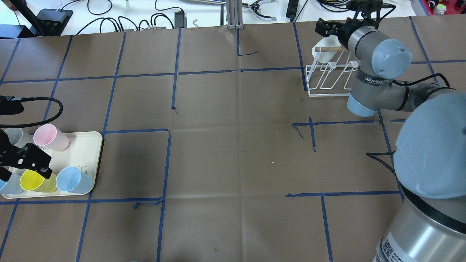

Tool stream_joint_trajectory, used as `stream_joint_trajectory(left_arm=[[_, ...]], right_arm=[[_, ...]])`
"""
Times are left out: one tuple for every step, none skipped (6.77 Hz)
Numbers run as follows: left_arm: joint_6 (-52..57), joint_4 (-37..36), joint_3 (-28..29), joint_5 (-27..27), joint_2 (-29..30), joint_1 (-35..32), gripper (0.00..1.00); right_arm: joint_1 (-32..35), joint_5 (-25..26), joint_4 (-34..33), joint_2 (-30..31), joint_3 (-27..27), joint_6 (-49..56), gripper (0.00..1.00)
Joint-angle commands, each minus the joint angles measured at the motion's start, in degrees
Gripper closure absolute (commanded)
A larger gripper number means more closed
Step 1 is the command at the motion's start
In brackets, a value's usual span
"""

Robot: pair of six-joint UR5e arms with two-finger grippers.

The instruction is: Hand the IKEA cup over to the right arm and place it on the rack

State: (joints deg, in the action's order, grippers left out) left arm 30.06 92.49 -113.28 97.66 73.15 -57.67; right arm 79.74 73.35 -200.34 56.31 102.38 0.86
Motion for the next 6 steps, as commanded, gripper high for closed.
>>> stream_joint_trajectory(left_arm=[[2.2, -8.8, -6.2, -0.1, 0.6, 0.5, 0.01], [2.7, -14.6, -9.2, -1.1, 1.6, 0.5, 0.01], [3.1, -19.8, -11.4, -2.5, 3.9, 0.5, 0.01], [3.1, -21.9, -11.7, -2.9, 6.5, 0.5, 0.01], [3.0, -23.5, -11.8, -3.0, 8.4, 0.5, 0.01], [3.1, -25.2, -12.2, -4.6, 10.2, 0.5, 0.02]], right_arm=[[0.1, -0.3, 0.2, 3.0, -0.1, 0.0, 0.0], [0.2, -0.3, 1.9, 6.0, 0.2, -0.1, 0.0], [1.9, -0.7, 3.0, 9.2, 0.3, -0.1, 0.0], [3.6, -0.9, 3.1, 11.6, 0.7, -0.1, 0.0], [4.0, -1.0, 3.1, 14.8, 3.1, -1.5, 0.0], [4.5, -1.0, 3.1, 18.6, 6.0, -8.2, 0.0]])
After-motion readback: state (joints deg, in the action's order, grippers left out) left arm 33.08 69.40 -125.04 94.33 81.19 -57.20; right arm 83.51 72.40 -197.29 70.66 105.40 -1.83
